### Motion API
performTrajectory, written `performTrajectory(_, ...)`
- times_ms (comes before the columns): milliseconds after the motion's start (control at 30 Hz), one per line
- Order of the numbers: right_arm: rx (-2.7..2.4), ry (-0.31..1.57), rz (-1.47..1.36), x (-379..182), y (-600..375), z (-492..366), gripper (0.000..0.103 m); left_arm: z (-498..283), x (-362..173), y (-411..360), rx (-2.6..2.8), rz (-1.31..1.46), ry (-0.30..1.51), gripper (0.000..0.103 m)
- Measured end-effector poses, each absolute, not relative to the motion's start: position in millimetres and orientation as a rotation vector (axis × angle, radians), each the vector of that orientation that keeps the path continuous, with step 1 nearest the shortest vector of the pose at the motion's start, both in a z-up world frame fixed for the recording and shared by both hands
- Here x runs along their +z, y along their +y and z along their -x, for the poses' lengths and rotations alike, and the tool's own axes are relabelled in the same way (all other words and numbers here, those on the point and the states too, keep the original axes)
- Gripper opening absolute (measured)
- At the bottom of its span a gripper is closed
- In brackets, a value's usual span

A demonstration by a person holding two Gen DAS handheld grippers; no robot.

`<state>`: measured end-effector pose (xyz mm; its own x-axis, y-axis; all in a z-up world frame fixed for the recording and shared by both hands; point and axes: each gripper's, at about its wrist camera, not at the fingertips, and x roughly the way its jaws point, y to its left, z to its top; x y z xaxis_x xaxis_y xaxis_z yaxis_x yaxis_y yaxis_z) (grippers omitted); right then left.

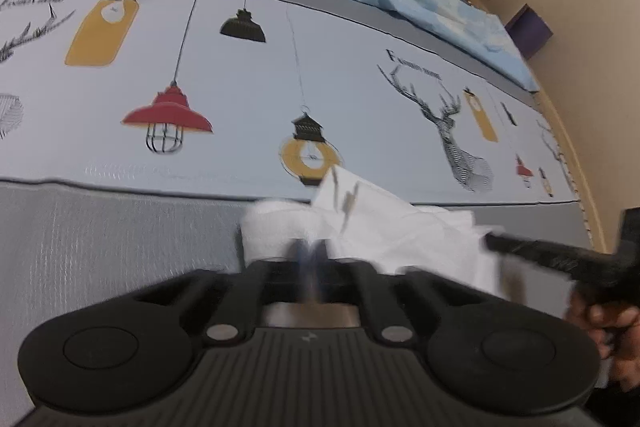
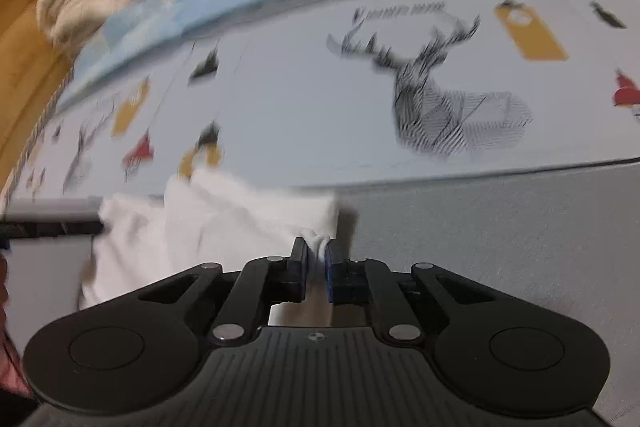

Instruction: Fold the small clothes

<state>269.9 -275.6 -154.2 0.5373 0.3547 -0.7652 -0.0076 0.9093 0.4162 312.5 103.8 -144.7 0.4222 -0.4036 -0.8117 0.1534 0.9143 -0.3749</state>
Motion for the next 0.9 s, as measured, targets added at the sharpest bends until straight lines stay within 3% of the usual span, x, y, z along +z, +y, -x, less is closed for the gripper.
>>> performTrajectory(100,0.165,0.914,-0.42,-145.9,-281.4,-266.6,0.007,-320.4,-143.6,110.9,-0.316,0.336,1.032,0.0)
performTrajectory(267,0.021,1.066,-0.501,-177.2,-293.4,-274.6,0.014,-328.8,-148.3,94.2,-0.318,0.299,1.031,0.003)
performTrajectory(367,-0.092,0.952,-0.383,-157.0,-297.0,-268.4,0.02,-329.1,-144.3,99.5,-0.307,0.31,1.037,0.003)
performTrajectory(500,0.171,0.823,-0.395,-130.1,-284.1,-255.9,0.02,-319.0,-123.6,115.3,-0.364,0.34,0.983,0.003)
performTrajectory(633,0.517,0.862,-0.375,-125.2,-243.1,-246.2,0.02,-309.6,-127.4,110.9,-0.501,0.295,1.047,0.003)
performTrajectory(767,0.541,0.921,-0.236,-142.0,-206.2,-248.4,0.02,-294.4,-126.5,95.4,-0.622,0.21,1.067,0.003)
performTrajectory(833,0.449,0.969,-0.151,-161.9,-199.7,-258.4,0.014,-283.9,-125.1,86.2,-0.71,0.173,1.071,0.005)
performTrajectory(867,0.39,0.998,-0.094,-171.5,-199.2,-264.1,0.0,-278.3,-127.7,83.2,-0.74,0.146,1.078,0.008)
performTrajectory(900,0.343,1.012,-0.063,-179.5,-198.7,-266.4,0.0,-273.2,-133.4,78.2,-0.758,0.101,1.104,0.012)
